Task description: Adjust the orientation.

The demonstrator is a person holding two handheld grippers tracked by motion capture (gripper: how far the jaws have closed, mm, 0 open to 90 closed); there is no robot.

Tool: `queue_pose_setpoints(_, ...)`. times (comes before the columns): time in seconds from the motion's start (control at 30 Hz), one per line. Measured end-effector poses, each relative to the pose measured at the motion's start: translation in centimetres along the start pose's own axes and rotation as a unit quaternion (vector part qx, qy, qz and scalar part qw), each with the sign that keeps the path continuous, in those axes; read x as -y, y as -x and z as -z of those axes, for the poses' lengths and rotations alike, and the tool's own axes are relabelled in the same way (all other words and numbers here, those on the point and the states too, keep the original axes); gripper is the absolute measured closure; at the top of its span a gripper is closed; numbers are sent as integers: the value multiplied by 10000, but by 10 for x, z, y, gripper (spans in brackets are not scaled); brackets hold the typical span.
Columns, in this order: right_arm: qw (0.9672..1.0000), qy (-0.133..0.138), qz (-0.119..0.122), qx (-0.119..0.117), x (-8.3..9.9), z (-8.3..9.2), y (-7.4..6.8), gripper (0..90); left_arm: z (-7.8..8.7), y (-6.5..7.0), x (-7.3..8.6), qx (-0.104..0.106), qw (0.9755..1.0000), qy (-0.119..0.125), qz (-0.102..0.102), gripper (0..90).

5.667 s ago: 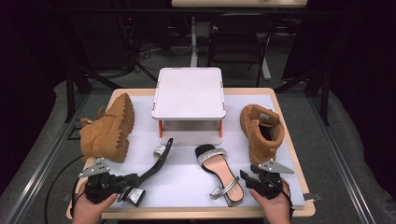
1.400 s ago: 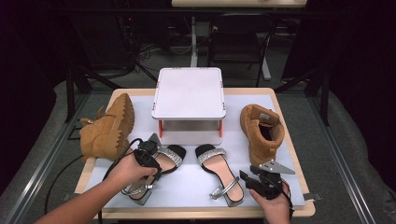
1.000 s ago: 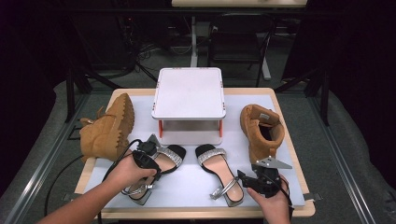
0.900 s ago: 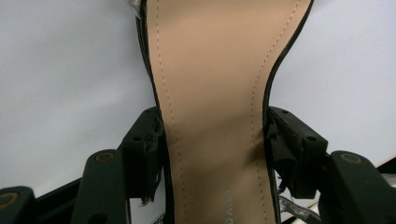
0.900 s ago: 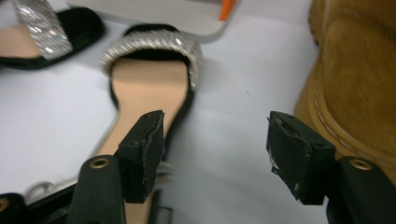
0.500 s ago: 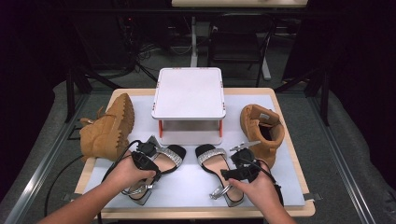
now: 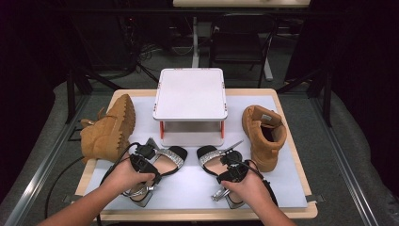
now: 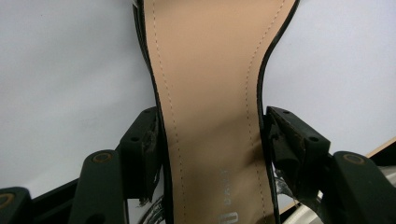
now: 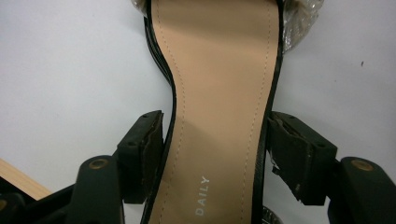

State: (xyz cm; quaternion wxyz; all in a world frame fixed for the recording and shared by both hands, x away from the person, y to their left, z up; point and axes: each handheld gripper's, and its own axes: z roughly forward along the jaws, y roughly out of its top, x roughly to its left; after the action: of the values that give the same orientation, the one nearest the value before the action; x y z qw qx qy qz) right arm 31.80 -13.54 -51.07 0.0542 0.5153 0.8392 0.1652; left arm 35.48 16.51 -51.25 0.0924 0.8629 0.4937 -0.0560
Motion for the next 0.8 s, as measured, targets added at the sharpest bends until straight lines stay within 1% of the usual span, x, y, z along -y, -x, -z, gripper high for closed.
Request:
queue_pose_setpoints(0.03, 9999, -109, 40, 3, -1, 0, 1, 353, 0, 0, 0, -10, 10000, 6, -10, 396)
queue_pose_setpoints(0.07, 9999, -131, -48, -42, -1, 0, 1, 352, 0, 0, 0, -12, 10000, 7, -9, 395)
queue_pose_setpoints(0.13, 9998, -163, -58, -47, -2, -1, 2, 353, 0, 0, 0, -8, 10000, 7, -6, 395)
queue_pose_setpoints(0.17, 9995, -273, -121, -107, -3, -2, 3, 364, 0, 0, 0, -11, 10000, 3, 2, 398)
queue_pose_setpoints(0.27, 9992, -333, -149, -163, -4, -2, 4, 372, -1, 0, 0, -19, 10000, 9, 5, 408)
queue_pose_setpoints(0.3, 9992, -318, -178, -166, -4, -3, 4, 373, -1, 0, 0, -21, 10000, 16, 14, 409)
queue_pose_setpoints(0.33, 9991, -293, -208, -241, -4, -3, 4, 377, -1, 0, 0, -27, 10000, 21, 20, 411)
queue_pose_setpoints(0.4, 9994, -268, -147, -163, -3, -3, 5, 384, 0, 0, 0, -26, 10000, 20, 64, 415)
queue_pose_setpoints(0.47, 9995, -263, -97, -145, -3, -2, 6, 389, 0, 0, 0, -6, 10000, 9, 89, 417)
queue_pose_setpoints(0.57, 9996, -221, 0, -171, -3, -2, 6, 395, 0, 0, 0, -7, 10000, 1, 89, 418)
queue_pose_setpoints(0.63, 9995, -245, 96, -170, -3, -2, 5, 398, 0, 0, 0, -11, 10000, 3, 89, 418)
queue_pose_setpoints(0.67, 9996, -181, 59, -202, -3, -3, 5, 400, 0, 0, 0, -17, 10000, 4, 83, 418)
queue_pose_setpoints(0.7, 9995, -210, 103, -213, -4, -2, 5, 401, 0, 0, 0, -20, 10000, 3, 68, 418)
queue_pose_setpoints(0.77, 9995, -177, 192, -202, -4, -3, 5, 403, 0, 0, 0, -14, 10000, 16, 70, 417)
queue_pose_setpoints(0.8, 9997, -46, 99, -215, -3, -4, 4, 404, 0, 0, 0, -2, 10000, 27, 69, 417)
